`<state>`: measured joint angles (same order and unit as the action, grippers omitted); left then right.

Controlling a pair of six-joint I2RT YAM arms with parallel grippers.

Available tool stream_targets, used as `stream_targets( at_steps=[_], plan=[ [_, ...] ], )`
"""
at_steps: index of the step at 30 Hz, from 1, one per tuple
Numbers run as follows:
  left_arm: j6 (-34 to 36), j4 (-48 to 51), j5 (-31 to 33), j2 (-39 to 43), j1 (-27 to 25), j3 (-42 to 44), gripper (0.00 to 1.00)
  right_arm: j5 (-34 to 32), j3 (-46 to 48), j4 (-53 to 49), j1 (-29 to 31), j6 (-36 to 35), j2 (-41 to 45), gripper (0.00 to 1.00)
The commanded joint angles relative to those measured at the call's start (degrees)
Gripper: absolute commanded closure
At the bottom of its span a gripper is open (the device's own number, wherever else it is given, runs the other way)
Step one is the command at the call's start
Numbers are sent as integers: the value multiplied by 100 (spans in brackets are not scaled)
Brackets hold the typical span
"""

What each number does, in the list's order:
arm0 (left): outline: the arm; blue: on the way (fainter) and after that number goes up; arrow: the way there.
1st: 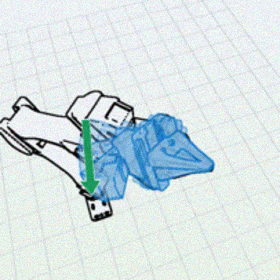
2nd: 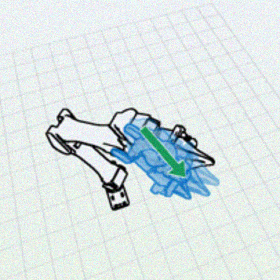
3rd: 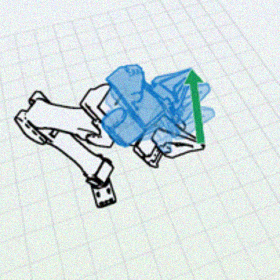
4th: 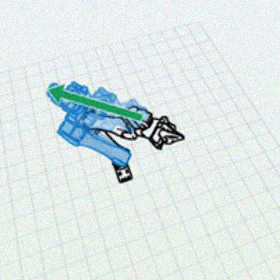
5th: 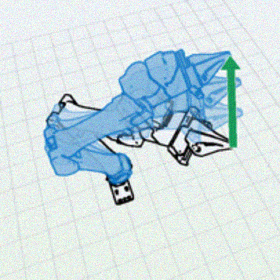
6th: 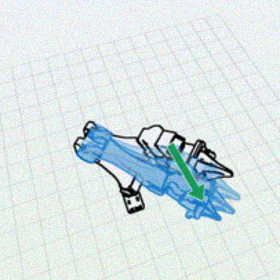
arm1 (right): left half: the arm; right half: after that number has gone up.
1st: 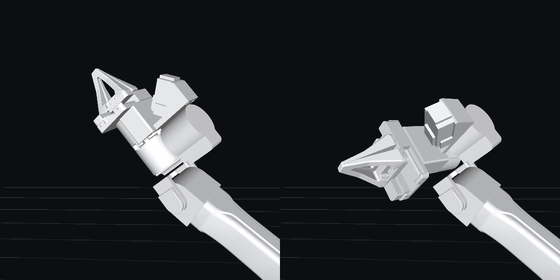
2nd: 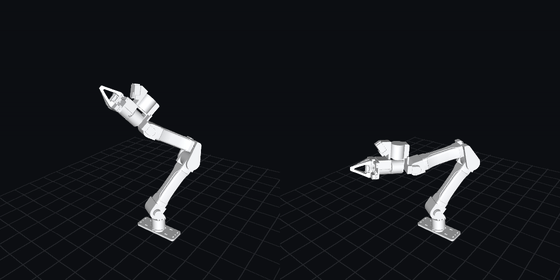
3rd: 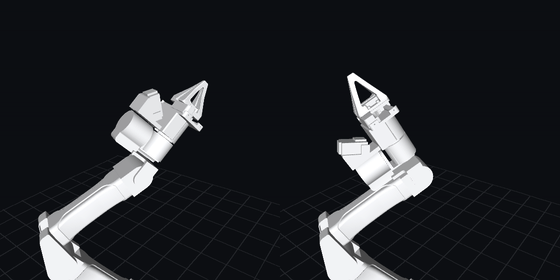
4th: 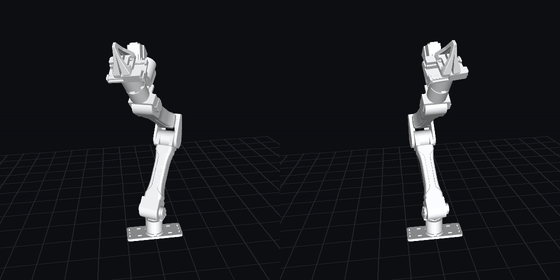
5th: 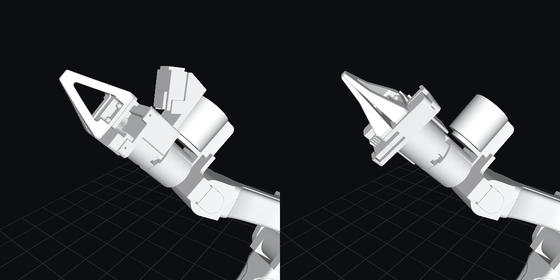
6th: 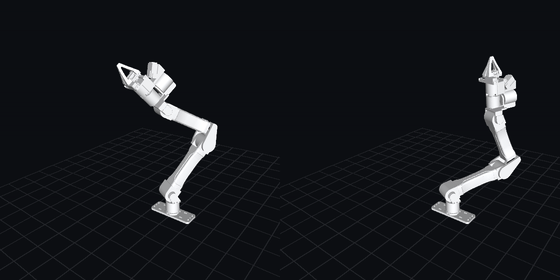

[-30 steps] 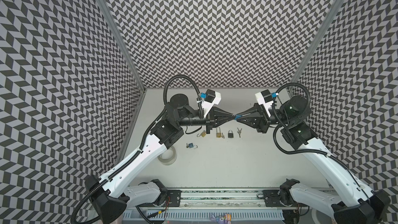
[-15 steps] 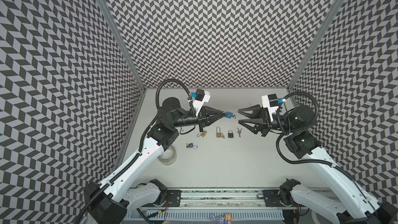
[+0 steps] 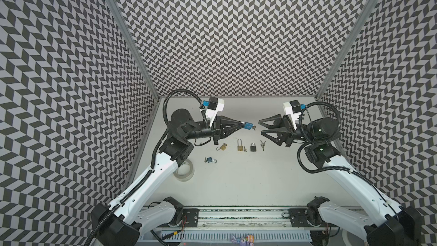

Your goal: Lock with the key

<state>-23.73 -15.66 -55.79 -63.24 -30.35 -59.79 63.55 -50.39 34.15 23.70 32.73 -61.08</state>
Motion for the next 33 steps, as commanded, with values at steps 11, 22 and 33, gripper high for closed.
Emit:
stream_targets(
  at_steps=[11,22,33],
  plan=[
    [-88,-311,-141,-29,-81,12,100,-76,-359,4,237,-136,-191,60],
    [-49,-276,-121,-24,-104,15,100,-210,-383,-40,351,-203,-196,78],
    [-27,-221,-109,-4,-112,-23,100,-297,-379,-125,346,-236,-193,94]
  ],
)
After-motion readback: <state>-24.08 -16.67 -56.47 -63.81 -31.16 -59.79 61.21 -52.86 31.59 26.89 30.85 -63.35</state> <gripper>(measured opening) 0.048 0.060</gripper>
